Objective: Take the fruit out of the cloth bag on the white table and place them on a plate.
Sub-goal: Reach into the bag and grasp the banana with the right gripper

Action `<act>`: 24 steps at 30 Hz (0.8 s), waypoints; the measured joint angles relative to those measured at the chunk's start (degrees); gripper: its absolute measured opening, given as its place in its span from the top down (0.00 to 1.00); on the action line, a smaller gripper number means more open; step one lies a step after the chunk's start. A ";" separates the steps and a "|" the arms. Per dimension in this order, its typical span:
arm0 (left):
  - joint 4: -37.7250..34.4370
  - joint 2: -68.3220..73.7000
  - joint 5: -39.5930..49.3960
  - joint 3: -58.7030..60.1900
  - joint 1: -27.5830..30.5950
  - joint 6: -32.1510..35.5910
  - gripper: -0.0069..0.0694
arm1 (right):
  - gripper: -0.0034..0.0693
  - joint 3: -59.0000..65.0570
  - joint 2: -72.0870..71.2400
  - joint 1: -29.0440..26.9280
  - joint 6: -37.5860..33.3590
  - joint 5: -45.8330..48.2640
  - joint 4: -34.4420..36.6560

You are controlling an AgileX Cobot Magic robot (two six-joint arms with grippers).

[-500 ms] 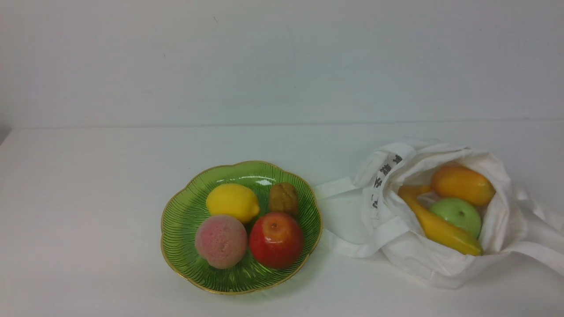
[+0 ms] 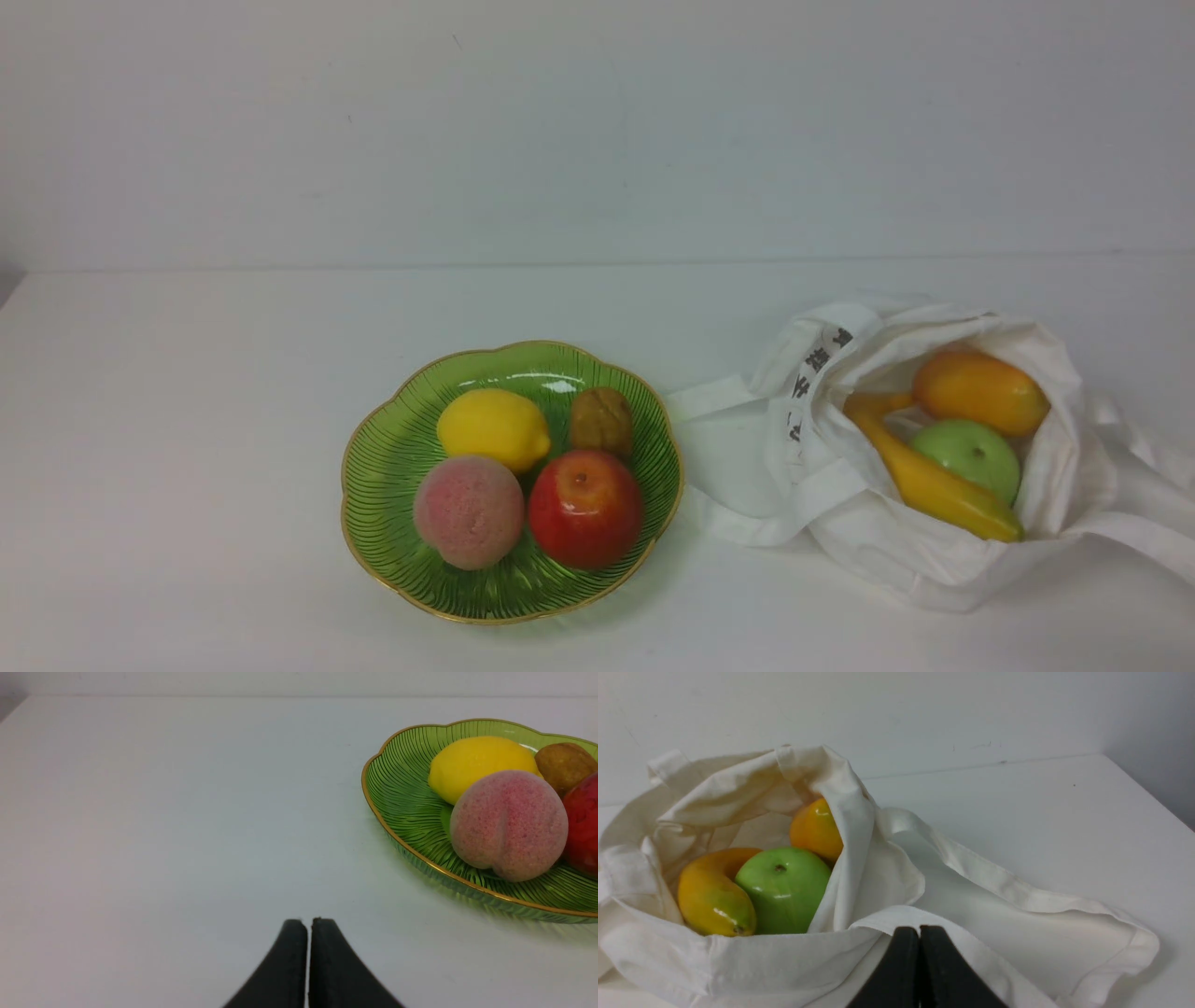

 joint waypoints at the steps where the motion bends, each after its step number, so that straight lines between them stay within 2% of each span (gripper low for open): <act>1: 0.00 0.00 0.00 0.00 0.00 0.00 0.92 | 0.97 0.00 0.00 0.00 0.00 0.00 0.00; 9: 0.00 0.00 0.00 0.00 0.00 0.00 0.92 | 0.97 0.00 0.00 0.00 0.13 0.00 0.29; 12: 0.00 0.00 0.00 0.00 0.00 0.00 0.92 | 0.97 0.12 0.00 0.00 2.76 -1.79 4.52; 18: 0.00 0.00 0.00 0.00 0.00 0.00 0.92 | 0.97 0.30 0.00 0.00 11.78 -15.31 19.56; 24: 0.00 0.00 0.00 0.00 0.00 0.00 0.92 | 0.97 0.30 0.00 0.00 13.55 -19.07 22.60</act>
